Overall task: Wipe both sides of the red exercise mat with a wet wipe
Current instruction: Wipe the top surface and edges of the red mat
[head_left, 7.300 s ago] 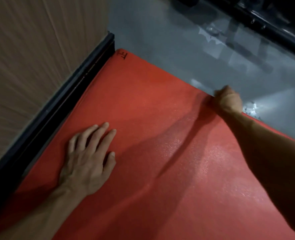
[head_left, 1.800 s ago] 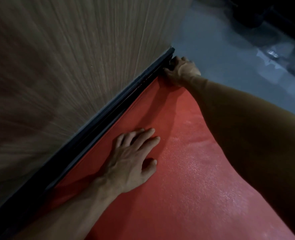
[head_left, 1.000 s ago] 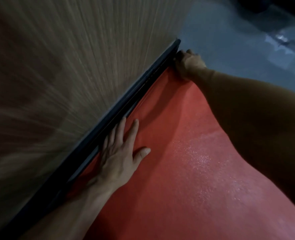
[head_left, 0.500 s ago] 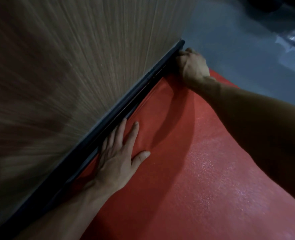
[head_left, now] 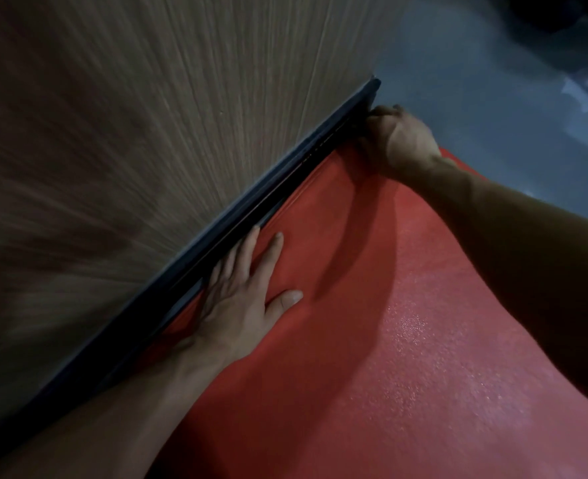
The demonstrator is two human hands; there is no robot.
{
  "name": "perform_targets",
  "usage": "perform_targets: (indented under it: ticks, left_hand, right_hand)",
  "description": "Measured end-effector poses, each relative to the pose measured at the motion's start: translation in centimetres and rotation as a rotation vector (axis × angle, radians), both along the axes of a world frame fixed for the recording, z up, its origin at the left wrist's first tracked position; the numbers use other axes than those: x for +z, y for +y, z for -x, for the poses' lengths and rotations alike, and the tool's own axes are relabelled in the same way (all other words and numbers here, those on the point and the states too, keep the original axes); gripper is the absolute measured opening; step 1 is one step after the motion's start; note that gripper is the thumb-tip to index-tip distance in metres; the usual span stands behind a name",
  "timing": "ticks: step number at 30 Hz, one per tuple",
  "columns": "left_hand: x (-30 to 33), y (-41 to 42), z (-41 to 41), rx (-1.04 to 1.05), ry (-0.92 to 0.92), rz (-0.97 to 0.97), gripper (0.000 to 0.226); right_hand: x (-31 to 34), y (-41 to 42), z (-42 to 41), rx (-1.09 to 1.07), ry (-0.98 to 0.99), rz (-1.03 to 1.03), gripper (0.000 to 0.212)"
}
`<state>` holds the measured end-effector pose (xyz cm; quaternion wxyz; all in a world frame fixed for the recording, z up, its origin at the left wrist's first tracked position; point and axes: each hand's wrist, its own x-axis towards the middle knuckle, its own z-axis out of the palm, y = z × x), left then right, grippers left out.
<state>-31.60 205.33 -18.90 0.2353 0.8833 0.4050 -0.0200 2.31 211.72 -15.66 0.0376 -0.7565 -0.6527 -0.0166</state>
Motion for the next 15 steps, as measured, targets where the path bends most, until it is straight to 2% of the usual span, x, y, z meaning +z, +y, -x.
perform_targets:
  ticks: [2,6,9,12,13,15]
  left_hand:
    - [0.0,0.0,0.0,0.001,-0.007,-0.001,0.089]
    - [-0.2,0.1,0.1,-0.004,-0.019,-0.008,0.09]
    - [-0.2,0.0,0.0,0.002,-0.014,-0.012,0.09]
    - [0.0,0.1,0.0,0.015,-0.018,-0.004,0.091]
    - [0.0,0.1,0.0,0.013,-0.016,-0.001,0.091]
    - [0.1,0.0,0.0,0.006,-0.007,0.003,0.089]
  right_hand:
    - [-0.7,0.0,-0.4,-0.134,-0.012,-0.037,0.039]
    - [-0.5,1.4,2.5,-0.321,0.241,-0.088,0.029]
    - [-1.3,0.0,6.1,-0.177,0.33,-0.134,0.025]
    - [-0.8,-1.2,5.6,0.105,0.265,-0.094,0.032]
    - [-0.7,-0.7,4.6,0.111,0.239,-0.084,0.037]
    - [-0.1,0.3,3.0,-0.028,0.21,-0.096,0.041]
